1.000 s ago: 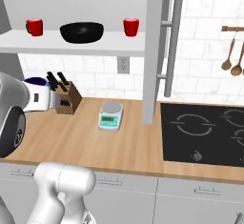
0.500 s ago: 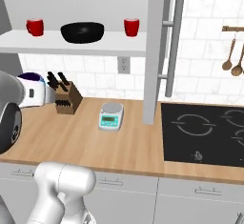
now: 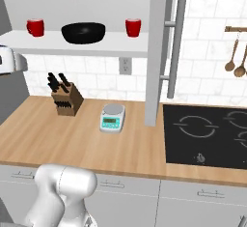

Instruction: Gather all objects into one cabinet and sort the glasses and bowls to opposite sides.

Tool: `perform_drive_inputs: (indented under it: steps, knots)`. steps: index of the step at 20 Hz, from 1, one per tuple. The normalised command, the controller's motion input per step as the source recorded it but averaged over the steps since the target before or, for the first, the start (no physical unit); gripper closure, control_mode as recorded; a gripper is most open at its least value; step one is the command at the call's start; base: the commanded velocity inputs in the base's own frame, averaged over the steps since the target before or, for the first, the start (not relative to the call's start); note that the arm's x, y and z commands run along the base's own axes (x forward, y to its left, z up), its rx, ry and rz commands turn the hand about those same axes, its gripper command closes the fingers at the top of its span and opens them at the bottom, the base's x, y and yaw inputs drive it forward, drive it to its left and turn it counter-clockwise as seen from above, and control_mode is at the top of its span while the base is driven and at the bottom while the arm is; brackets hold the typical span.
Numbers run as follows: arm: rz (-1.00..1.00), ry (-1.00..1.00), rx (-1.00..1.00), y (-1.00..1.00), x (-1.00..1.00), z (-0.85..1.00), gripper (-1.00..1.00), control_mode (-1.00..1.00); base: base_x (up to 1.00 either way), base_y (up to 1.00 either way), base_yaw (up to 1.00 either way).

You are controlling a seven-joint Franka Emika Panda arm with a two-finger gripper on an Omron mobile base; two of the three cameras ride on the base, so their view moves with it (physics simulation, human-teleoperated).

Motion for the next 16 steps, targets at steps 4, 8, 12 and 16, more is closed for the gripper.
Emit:
perform_drive_inputs:
  steps: [4, 8, 12, 16]
  knots:
    - [0.11, 0.00, -0.02, 0.31, 0.35, 0.41, 1.00, -1.00, 0.00, 0.00, 0.00]
    - [0.11, 0.03, 0.00, 0.52, 0.26, 0.16, 1.00, -1.00, 0.00, 0.00, 0.00]
    - [0.10, 0.01, 0.00, 0.28, 0.71, 0.01, 1.00, -1.00, 0.00, 0.00, 0.00]
    - [0.05, 0.03, 0.00, 0.48, 0.52, -0.04, 1.00, -1.00, 0.00, 0.00, 0.00]
